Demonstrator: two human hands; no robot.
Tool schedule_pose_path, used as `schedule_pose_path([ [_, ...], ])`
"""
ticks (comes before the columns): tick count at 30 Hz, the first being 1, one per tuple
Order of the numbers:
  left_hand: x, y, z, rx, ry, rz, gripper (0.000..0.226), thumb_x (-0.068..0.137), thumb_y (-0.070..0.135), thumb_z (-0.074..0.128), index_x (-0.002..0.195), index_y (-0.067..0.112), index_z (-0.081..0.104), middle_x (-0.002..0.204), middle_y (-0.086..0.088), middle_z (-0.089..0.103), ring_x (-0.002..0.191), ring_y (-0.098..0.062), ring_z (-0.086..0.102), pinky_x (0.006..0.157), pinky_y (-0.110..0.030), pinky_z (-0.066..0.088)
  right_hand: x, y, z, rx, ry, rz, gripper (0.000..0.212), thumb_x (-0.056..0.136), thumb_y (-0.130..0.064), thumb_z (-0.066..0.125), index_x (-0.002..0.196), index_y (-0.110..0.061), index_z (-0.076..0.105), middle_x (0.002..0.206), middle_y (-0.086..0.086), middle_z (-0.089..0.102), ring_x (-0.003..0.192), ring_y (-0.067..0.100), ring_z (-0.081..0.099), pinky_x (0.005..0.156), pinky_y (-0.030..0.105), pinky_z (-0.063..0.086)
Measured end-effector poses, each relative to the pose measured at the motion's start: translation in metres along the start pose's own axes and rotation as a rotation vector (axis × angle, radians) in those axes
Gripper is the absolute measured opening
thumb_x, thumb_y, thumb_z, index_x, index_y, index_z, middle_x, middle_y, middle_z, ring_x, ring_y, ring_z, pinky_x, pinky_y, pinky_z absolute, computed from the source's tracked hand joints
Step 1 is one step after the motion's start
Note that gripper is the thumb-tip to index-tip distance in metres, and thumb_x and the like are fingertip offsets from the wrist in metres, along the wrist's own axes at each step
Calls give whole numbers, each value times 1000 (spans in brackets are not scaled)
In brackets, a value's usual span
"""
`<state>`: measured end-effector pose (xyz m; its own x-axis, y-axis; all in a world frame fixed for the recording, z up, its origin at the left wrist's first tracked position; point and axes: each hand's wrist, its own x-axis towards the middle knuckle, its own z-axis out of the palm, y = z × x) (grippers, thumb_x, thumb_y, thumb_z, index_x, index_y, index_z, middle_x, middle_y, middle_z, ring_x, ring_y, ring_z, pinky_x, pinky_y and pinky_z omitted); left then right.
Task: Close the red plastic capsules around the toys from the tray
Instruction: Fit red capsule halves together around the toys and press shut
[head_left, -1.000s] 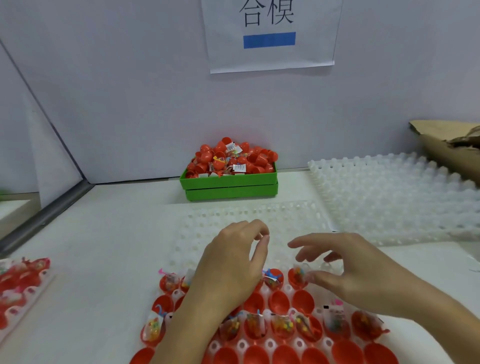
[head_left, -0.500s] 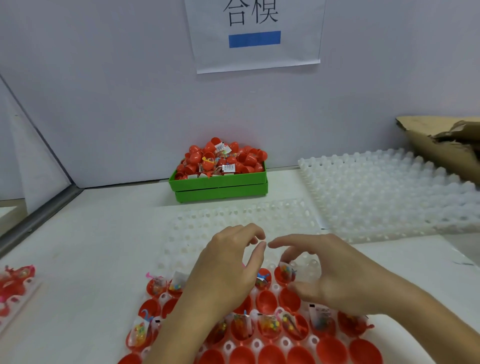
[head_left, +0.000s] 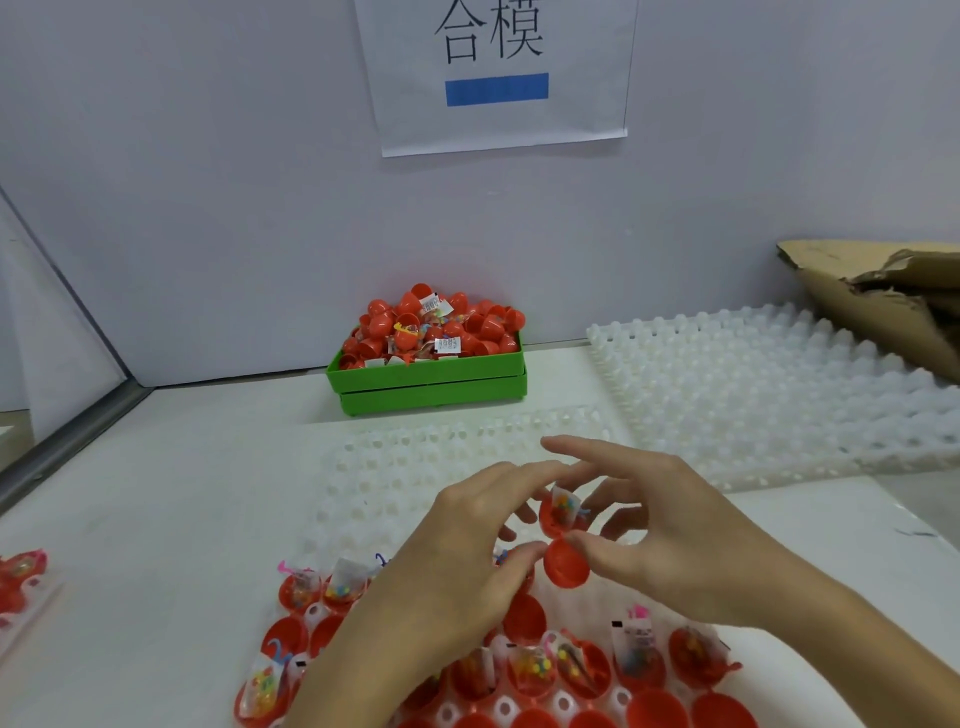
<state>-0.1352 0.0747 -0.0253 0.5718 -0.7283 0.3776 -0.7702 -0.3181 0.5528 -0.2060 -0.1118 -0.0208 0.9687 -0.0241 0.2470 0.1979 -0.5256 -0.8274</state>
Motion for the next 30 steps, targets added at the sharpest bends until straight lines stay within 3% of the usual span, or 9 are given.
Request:
schedule_pose_path([
  [4, 3, -1, 1, -25, 66, 26, 37, 88, 7, 66, 115, 33, 65, 103, 19, 63, 97, -4, 60, 77, -11, 49, 2, 0, 1, 89, 0, 38, 59, 83, -10, 77, 129, -41, 58, 103, -15, 67, 80, 15, 70, 75, 32, 59],
  [8, 4, 1, 1, -113, 126, 14, 31, 85, 7, 65, 104, 31, 66, 100, 19, 65, 96, -5, 63, 74, -10, 49, 4, -2, -3, 257, 56, 73, 39, 91, -6, 66, 122, -31, 64, 96, -6, 72, 70, 17, 69, 64, 24, 55],
  [12, 4, 3, 2, -165, 127, -2, 27, 85, 8, 68, 95, 32, 62, 95, 16, 67, 96, -11, 65, 73, -15, 52, 5, -2, -1, 308, 87, 82, 34, 94, 1, 58, 116, -24, 67, 88, 2, 76, 65, 14, 66, 64, 22, 53],
  [18, 4, 5, 3, -173, 132, 1, 26, 85, 10, 70, 94, 33, 60, 94, 14, 66, 96, -11, 66, 74, -18, 55, 6, -1, 3, 320, 125, 69, 24, 92, -4, 63, 107, -20, 70, 82, 4, 75, 61, 13, 64, 62, 20, 51],
  [23, 4, 5, 2, -200, 147, -14, 38, 83, 9, 69, 105, 38, 60, 95, 16, 66, 96, -8, 66, 74, -16, 54, 6, 0, 2, 352, 124, 61, 14, 93, -3, 62, 97, -15, 69, 79, 11, 74, 62, 16, 64, 62, 23, 52],
  [30, 5, 4, 4, -208, 161, 0, 28, 82, 9, 66, 98, 32, 64, 95, 17, 66, 95, -8, 66, 73, -15, 54, 6, -1, 1, 380, 107, 79, 11, 88, 0, 68, 92, -10, 68, 81, 7, 75, 62, 15, 64, 63, 22, 51],
])
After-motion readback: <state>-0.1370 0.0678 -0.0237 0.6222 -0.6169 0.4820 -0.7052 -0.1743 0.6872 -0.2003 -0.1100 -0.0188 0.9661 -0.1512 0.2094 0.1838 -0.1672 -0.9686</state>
